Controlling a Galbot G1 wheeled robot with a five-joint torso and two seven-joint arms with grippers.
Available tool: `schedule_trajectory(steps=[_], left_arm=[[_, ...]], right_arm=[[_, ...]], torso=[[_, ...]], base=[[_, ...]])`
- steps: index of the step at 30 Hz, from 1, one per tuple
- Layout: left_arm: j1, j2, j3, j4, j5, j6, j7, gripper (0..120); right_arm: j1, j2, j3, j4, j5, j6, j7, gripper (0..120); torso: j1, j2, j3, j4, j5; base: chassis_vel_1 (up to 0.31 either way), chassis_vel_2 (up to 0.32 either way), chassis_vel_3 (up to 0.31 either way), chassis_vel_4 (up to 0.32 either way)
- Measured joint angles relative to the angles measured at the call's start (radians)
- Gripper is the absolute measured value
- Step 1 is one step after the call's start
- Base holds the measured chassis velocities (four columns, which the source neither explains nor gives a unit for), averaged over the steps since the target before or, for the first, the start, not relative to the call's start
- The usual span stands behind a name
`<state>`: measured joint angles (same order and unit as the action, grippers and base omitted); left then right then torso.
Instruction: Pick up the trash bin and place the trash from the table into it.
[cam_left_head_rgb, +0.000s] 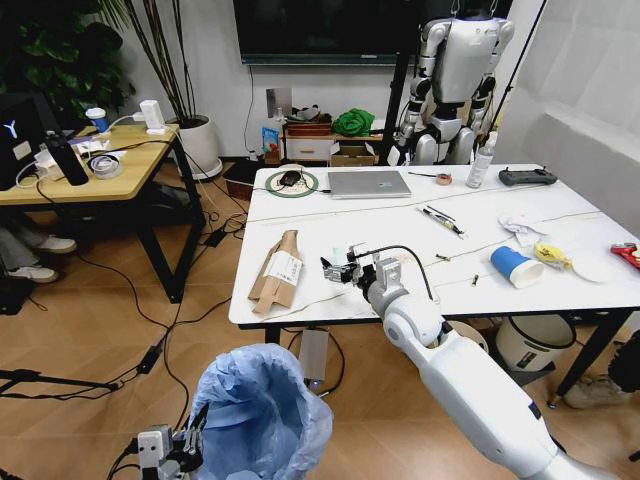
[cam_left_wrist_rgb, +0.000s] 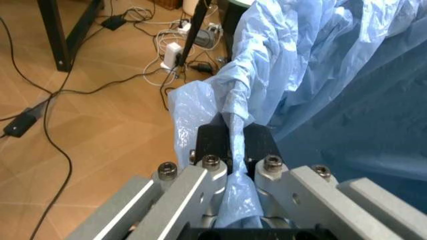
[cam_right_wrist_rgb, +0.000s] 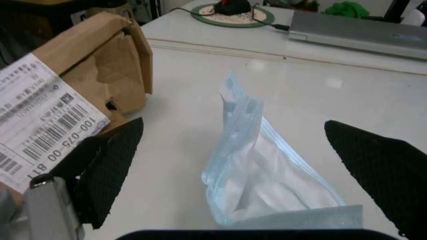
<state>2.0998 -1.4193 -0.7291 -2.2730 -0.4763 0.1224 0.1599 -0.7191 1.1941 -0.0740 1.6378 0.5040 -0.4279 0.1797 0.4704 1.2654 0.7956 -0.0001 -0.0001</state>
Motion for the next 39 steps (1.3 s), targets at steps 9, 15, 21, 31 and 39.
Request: schedule_trajectory(steps=[9,15,21,31,39], left_arm=[[-0.005,0.002,0.001,0.005,-0.005,0.000,-0.002,0],[-0.010,0.009,-0.004,0.005,-0.016,0.000,-0.005,0],[-0.017,0.012,0.001,0.012,-0.017,0.004,-0.010,0],[-0.023,0.024,0.007,0.013,-0.029,0.012,-0.017,0],[-0.027,0.038,0.015,0.009,-0.036,0.014,-0.022,0]], right_arm=[[0.020,0.043,-0.010,-0.080,-0.015,0.001,-0.003,99],[0.028,0.053,-0.010,-0.115,-0.020,0.006,-0.010,77],[0.027,0.047,-0.003,-0.120,-0.020,0.010,-0.017,62],[0.023,0.050,0.010,-0.120,-0.013,0.013,-0.037,16],[0.020,0.054,0.031,-0.114,0.000,0.021,-0.052,0]], torso=[[0.000,0.000,0.000,0.0000,0.0000],[0.000,0.000,0.000,0.0000,0.0000],[0.000,0.000,0.000,0.0000,0.0000],[0.000,0.000,0.000,0.0001,0.0001],[0.000,0.000,0.000,0.0001,0.0000]], base=[[0.000,0.000,0.000,0.000],[0.000,0.000,0.000,0.000],[0.000,0.000,0.000,0.000],[0.000,0.000,0.000,0.000],[0.000,0.000,0.000,0.000]])
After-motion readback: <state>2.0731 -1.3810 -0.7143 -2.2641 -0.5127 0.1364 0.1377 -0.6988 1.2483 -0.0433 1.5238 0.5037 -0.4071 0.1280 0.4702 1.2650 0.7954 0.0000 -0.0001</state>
